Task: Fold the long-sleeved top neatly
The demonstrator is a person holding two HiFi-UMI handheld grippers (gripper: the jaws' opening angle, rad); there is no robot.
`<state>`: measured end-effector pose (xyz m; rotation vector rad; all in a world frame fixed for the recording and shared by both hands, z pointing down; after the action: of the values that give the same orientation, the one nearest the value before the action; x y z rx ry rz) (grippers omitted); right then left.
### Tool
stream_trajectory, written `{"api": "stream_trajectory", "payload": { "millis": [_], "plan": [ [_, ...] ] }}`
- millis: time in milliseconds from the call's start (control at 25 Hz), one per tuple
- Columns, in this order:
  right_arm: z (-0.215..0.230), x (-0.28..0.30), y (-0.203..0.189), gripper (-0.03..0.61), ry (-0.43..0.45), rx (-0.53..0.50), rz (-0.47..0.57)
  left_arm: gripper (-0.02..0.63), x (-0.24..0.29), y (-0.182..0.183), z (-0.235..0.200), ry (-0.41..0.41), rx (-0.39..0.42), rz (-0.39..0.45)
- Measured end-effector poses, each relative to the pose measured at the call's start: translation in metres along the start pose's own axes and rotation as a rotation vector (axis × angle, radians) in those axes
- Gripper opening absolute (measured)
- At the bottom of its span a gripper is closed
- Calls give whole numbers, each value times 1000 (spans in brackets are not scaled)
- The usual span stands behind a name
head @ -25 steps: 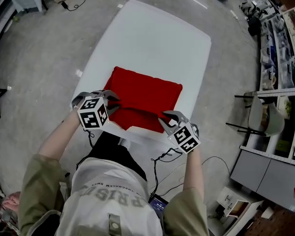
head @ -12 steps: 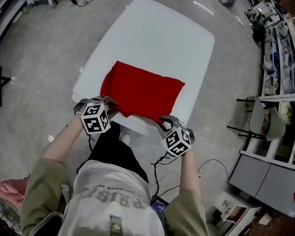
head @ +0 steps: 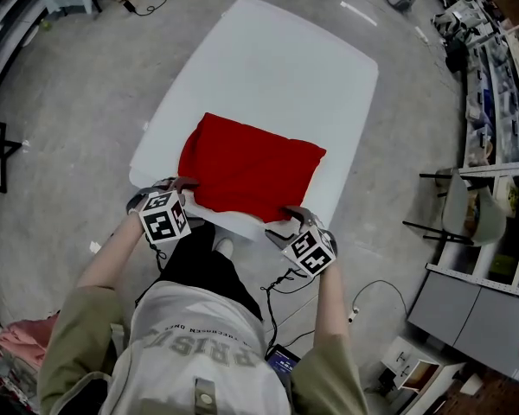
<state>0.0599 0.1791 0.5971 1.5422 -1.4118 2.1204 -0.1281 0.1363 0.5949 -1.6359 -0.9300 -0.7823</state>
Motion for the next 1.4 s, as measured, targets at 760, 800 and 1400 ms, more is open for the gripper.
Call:
{"api": "stream_trajectory", "payload": {
  "millis": [760,800,1400],
  "plan": [
    [149,33,21,376,23,25,-221,411,6,23,-175,-184,52,-84],
    [151,35,13,376,36,68,-214,411,6,22,-178,-194,33,-57],
    [62,16,26,376,-1,101,-1,411,0,43,-73,-192,133,46]
  ]
}}
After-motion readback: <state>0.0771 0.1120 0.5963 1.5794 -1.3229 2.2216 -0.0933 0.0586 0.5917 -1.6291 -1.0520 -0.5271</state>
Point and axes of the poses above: the fingertips, and each gripper's own axes: x forward along the fingers, z to its right, y out of its top, the point moved 2 cm from there along -x, backward along the fingers, and after that the axes turned 8 degrees about -y, right-handed, at the moved point
